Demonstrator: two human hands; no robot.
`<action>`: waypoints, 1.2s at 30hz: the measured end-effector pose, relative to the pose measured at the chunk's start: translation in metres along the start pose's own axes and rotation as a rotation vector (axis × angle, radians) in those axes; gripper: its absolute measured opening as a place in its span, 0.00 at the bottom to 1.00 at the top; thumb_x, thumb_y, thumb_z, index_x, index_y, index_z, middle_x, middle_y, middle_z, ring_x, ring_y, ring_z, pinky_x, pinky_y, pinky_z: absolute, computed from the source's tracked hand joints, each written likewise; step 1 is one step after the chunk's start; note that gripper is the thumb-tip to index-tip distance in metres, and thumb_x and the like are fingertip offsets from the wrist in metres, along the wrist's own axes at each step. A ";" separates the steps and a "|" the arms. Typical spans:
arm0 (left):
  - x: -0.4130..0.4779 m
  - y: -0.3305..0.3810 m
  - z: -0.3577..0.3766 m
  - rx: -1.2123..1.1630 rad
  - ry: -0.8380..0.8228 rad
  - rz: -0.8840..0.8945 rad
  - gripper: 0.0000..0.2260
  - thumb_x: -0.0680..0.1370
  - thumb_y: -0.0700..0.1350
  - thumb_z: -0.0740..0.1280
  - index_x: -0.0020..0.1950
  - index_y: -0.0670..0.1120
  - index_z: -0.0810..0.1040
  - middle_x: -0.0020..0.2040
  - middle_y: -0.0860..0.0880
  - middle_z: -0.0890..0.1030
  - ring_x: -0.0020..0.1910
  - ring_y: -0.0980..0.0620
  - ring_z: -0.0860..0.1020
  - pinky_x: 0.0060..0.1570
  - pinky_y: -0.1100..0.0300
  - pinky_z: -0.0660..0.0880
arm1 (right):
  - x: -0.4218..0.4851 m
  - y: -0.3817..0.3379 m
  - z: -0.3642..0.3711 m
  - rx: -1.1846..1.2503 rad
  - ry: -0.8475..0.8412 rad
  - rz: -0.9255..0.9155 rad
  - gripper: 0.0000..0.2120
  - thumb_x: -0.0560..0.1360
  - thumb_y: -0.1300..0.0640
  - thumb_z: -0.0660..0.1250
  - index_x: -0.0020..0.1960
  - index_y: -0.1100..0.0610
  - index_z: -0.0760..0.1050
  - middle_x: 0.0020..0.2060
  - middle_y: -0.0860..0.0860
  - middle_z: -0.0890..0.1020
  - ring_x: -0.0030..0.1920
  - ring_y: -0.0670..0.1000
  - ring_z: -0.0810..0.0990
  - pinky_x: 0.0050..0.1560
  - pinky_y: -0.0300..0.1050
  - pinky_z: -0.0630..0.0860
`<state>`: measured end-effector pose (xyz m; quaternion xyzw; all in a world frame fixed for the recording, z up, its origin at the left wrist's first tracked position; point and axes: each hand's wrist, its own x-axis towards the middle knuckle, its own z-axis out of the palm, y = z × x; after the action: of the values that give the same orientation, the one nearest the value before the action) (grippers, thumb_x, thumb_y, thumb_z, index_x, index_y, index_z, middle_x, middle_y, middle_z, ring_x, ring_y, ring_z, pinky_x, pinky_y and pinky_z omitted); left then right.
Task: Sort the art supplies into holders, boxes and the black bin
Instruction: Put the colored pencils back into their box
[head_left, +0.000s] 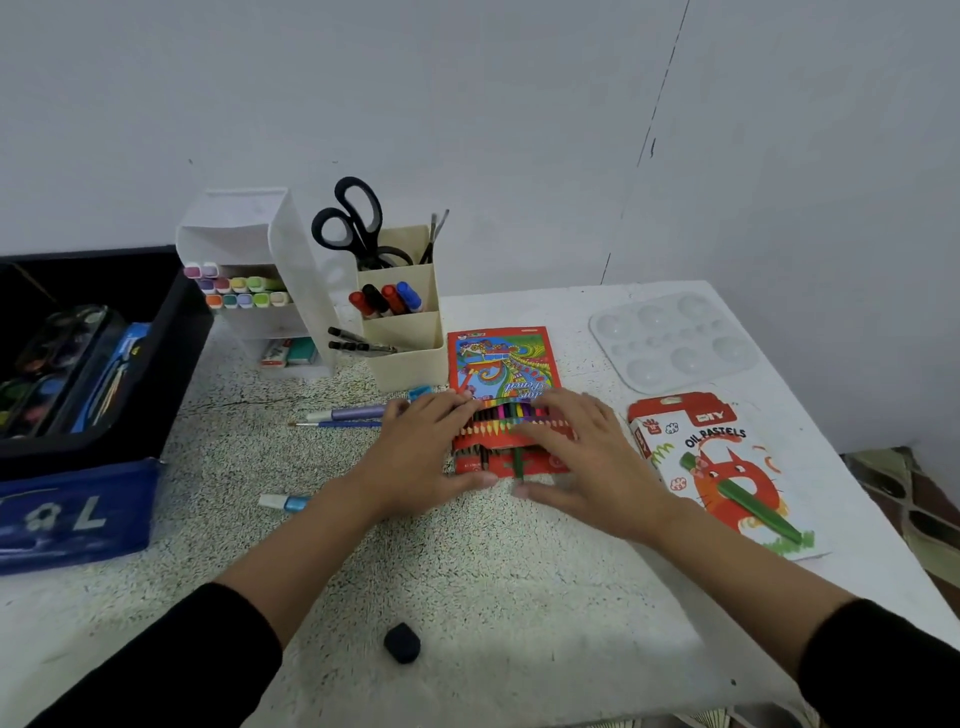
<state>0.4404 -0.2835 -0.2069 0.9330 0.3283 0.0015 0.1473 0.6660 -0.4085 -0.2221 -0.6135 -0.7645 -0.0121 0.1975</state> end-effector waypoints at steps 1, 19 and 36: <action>0.001 0.000 0.000 -0.006 0.010 0.004 0.46 0.69 0.77 0.55 0.82 0.55 0.53 0.80 0.55 0.59 0.79 0.55 0.55 0.76 0.46 0.43 | 0.004 0.002 0.003 0.093 -0.026 0.071 0.34 0.73 0.28 0.63 0.72 0.46 0.69 0.72 0.50 0.66 0.73 0.54 0.64 0.74 0.59 0.63; 0.001 0.008 0.011 0.167 0.076 0.011 0.39 0.78 0.73 0.46 0.82 0.50 0.53 0.79 0.51 0.59 0.78 0.51 0.55 0.76 0.46 0.48 | 0.021 0.017 0.024 -0.105 0.044 0.043 0.24 0.81 0.36 0.55 0.69 0.47 0.76 0.68 0.48 0.75 0.61 0.54 0.74 0.56 0.55 0.71; 0.009 0.008 0.017 0.346 0.211 0.102 0.30 0.82 0.62 0.48 0.74 0.44 0.71 0.65 0.44 0.77 0.62 0.43 0.76 0.64 0.45 0.72 | 0.021 0.010 0.021 -0.121 0.072 0.044 0.24 0.79 0.37 0.59 0.68 0.49 0.77 0.67 0.46 0.77 0.61 0.53 0.74 0.54 0.54 0.71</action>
<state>0.4542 -0.2886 -0.2219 0.9544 0.2897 0.0503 -0.0504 0.6662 -0.3812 -0.2374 -0.6401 -0.7411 -0.0759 0.1878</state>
